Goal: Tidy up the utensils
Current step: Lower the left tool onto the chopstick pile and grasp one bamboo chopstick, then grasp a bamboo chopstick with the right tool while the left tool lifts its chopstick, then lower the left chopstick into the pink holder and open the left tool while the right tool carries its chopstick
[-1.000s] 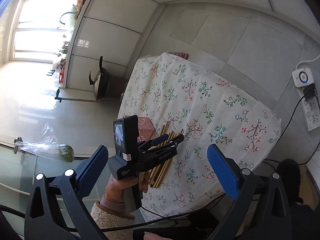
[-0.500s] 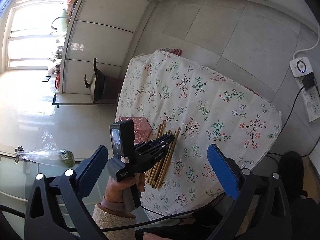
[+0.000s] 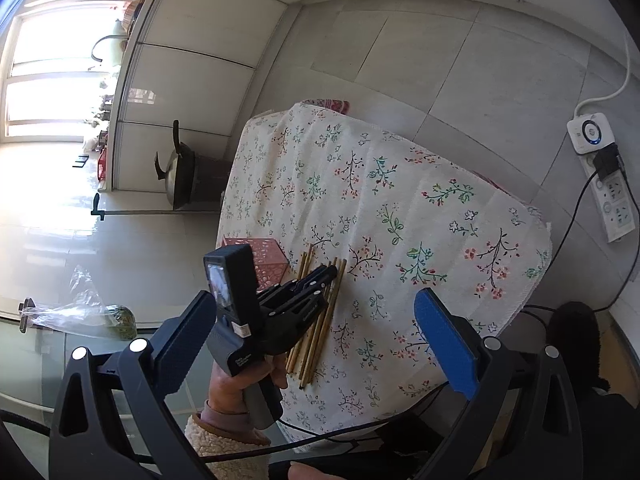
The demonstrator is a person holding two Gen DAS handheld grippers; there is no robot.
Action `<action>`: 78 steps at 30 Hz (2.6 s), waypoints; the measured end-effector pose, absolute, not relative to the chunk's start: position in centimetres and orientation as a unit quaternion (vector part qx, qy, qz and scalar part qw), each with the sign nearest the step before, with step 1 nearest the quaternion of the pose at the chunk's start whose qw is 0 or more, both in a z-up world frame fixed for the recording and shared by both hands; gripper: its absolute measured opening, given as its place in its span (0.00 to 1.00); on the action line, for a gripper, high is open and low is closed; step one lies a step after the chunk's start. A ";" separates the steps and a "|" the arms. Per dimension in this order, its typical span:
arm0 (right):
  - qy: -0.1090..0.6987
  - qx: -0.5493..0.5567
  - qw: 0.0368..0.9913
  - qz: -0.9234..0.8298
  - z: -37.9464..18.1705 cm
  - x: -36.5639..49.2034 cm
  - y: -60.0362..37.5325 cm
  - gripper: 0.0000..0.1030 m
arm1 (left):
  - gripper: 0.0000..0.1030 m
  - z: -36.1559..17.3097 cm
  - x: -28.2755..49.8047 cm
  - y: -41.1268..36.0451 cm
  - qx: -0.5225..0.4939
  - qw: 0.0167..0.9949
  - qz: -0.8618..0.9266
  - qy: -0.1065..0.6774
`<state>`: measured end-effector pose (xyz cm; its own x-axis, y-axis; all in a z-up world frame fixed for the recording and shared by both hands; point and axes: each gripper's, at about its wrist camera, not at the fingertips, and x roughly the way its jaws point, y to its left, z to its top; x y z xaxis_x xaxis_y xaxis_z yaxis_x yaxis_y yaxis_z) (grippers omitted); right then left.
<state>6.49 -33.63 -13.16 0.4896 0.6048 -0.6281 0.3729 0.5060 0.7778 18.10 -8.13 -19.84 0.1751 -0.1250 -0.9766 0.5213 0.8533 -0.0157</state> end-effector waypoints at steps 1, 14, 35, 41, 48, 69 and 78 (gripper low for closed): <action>0.500 0.489 0.710 0.081 -13.2 6.5 -33.6 0.94 | 0.09 -19.2 18.3 -7.7 0.145 0.755 -0.218 0.601; 0.543 0.426 0.721 0.060 -15.0 7.8 -29.3 0.94 | 0.05 -12.6 12.7 -1.6 0.039 0.832 -0.219 0.508; 0.633 0.285 0.720 -0.003 -22.8 16.8 -17.6 0.29 | 0.04 -3.7 3.6 8.7 -0.041 0.904 -0.200 0.376; 0.638 0.235 0.733 -0.023 -23.0 17.9 -16.0 0.24 | 0.04 -3.1 3.1 9.9 -0.051 0.907 -0.202 0.366; 0.629 0.185 0.755 -0.022 -22.9 17.9 -14.2 0.07 | 0.04 -2.8 3.1 11.0 -0.066 0.915 -0.178 0.355; 0.386 0.249 0.884 0.089 1.7 6.8 -22.1 0.05 | 0.04 5.5 3.4 12.2 -0.139 0.952 -0.135 0.236; 0.349 0.258 0.894 0.113 8.5 11.3 -21.6 0.05 | 0.04 9.0 9.2 12.8 -0.153 0.962 -0.097 0.205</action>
<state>11.32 -21.56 8.46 0.7311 0.3815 -0.5657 -0.0211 0.8413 0.5401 9.18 12.82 9.02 0.8970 -0.2492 -0.3650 0.1240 0.9346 -0.3334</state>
